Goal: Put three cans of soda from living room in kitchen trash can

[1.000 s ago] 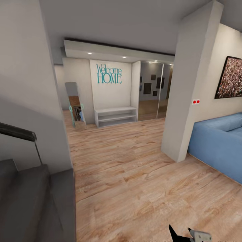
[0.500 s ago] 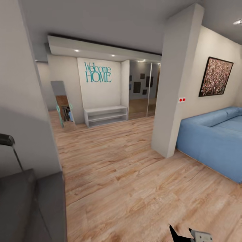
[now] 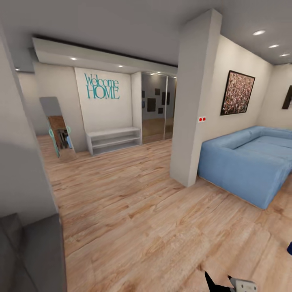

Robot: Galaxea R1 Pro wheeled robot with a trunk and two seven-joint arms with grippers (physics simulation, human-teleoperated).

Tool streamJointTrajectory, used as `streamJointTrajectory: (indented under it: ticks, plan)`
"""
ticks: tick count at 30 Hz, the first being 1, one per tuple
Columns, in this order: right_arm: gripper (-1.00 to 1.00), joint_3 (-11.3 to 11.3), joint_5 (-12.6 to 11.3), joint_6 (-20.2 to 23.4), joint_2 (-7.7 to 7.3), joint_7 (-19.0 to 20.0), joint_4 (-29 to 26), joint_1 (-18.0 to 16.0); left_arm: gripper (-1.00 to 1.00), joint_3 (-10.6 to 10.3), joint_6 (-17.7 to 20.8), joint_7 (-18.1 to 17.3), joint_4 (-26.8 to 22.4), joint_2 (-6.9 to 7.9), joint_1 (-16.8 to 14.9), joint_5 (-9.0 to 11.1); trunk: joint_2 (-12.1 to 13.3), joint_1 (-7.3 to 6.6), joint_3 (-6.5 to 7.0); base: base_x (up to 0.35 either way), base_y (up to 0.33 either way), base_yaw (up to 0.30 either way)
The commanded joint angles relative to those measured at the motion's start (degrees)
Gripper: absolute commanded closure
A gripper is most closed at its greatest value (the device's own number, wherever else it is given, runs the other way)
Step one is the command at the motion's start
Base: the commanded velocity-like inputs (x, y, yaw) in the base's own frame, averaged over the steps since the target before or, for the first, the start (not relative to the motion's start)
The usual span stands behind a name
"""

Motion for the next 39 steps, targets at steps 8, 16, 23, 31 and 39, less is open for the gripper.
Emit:
streamJointTrajectory:
  ticks: [8, 16, 23, 31, 39]
  plan:
    - [-1.0, 0.0, 0.0, 0.0, 0.0, 0.0, 0.0, 0.0, -1.0, 0.0, 0.0, 0.0, 0.0, -0.02, 0.0, 0.0, 0.0, 0.0, 0.0, 0.0, 0.0, -0.238]
    - [-1.0, 0.0, 0.0, 0.0, 0.0, 0.0, 0.0, 0.0, -1.0, 0.0, 0.0, 0.0, 0.0, 0.0, 0.0, 0.0, 0.0, 0.0, 0.0, 0.0, 0.0, -0.241]
    - [-1.0, 0.0, 0.0, 0.2, 0.0, -0.1, 0.0, 0.0, -1.0, 0.0, 0.0, 0.0, 0.0, 0.0, 0.0, 0.0, 0.0, 0.0, 0.0, 0.0, 0.0, -0.243]
    - [-1.0, 0.0, -0.1, 0.3, 0.0, -0.1, 0.0, 0.0, -1.0, 0.0, 0.0, 0.0, 0.0, -0.02, 0.0, 0.0, 0.0, 0.0, 0.0, 0.0, 0.0, -0.244]
    - [-1.0, 0.0, -0.1, 0.3, 0.0, -0.1, 0.0, 0.0, -1.0, 0.0, 0.0, 0.0, 0.0, -0.03, 0.0, 0.0, 0.0, 0.0, 0.0, 0.0, 0.0, -0.244]
